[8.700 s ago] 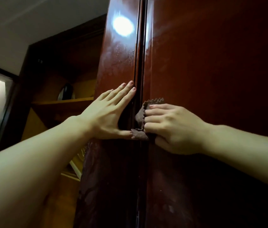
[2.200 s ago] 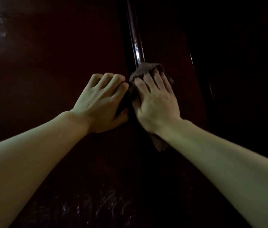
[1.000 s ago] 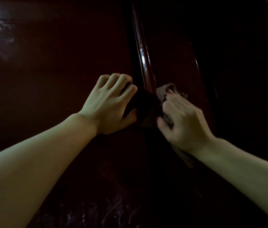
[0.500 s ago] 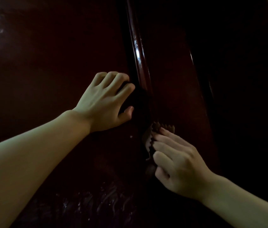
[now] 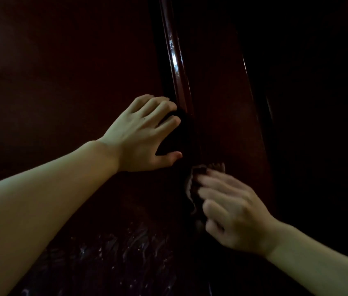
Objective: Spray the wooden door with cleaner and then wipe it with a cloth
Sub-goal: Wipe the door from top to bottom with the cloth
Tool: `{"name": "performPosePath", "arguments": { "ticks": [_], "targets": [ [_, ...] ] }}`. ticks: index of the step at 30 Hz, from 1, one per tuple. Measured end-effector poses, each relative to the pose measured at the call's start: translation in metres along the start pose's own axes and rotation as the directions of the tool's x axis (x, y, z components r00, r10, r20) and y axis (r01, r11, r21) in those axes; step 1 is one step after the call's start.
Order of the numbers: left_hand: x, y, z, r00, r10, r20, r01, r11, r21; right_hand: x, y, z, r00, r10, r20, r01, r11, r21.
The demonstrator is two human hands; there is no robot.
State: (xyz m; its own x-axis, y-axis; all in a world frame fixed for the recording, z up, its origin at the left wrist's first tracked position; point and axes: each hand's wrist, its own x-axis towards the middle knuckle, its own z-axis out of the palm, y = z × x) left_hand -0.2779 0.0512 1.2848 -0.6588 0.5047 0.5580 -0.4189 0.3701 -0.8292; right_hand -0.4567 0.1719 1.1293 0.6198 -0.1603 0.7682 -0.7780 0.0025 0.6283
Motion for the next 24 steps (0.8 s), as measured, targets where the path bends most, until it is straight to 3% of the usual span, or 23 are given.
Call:
{"name": "performPosePath", "arguments": {
  "ticks": [5, 12, 19, 22, 24],
  "targets": [
    [-0.002, 0.003, 0.000, 0.999, 0.004, 0.031, -0.005, 1.000, 0.018, -0.005, 0.007, -0.006, 0.994, -0.086, 0.071, 0.082, 0.995, 0.061],
    [-0.003, 0.003, 0.001, 1.000, 0.013, 0.011, -0.014, 1.000, 0.011, 0.048, 0.027, -0.001, 0.982, 0.182, -0.049, -0.184, 0.981, -0.053],
    [-0.011, 0.008, 0.000, 1.000, -0.025, 0.009, 0.025, 1.000, 0.004, -0.024, -0.026, 0.005, 1.000, 0.013, 0.021, -0.013, 0.999, -0.035],
    [-0.022, 0.009, -0.003, 0.999, -0.016, 0.034, 0.015, 1.000, 0.004, -0.020, -0.024, 0.002, 0.999, 0.040, 0.027, -0.039, 0.999, -0.038],
    [-0.032, 0.005, -0.007, 0.998, -0.026, 0.050, 0.025, 1.000, 0.008, 0.000, -0.016, 0.002, 0.990, 0.143, 0.021, -0.140, 0.985, -0.097]
  ]
}}
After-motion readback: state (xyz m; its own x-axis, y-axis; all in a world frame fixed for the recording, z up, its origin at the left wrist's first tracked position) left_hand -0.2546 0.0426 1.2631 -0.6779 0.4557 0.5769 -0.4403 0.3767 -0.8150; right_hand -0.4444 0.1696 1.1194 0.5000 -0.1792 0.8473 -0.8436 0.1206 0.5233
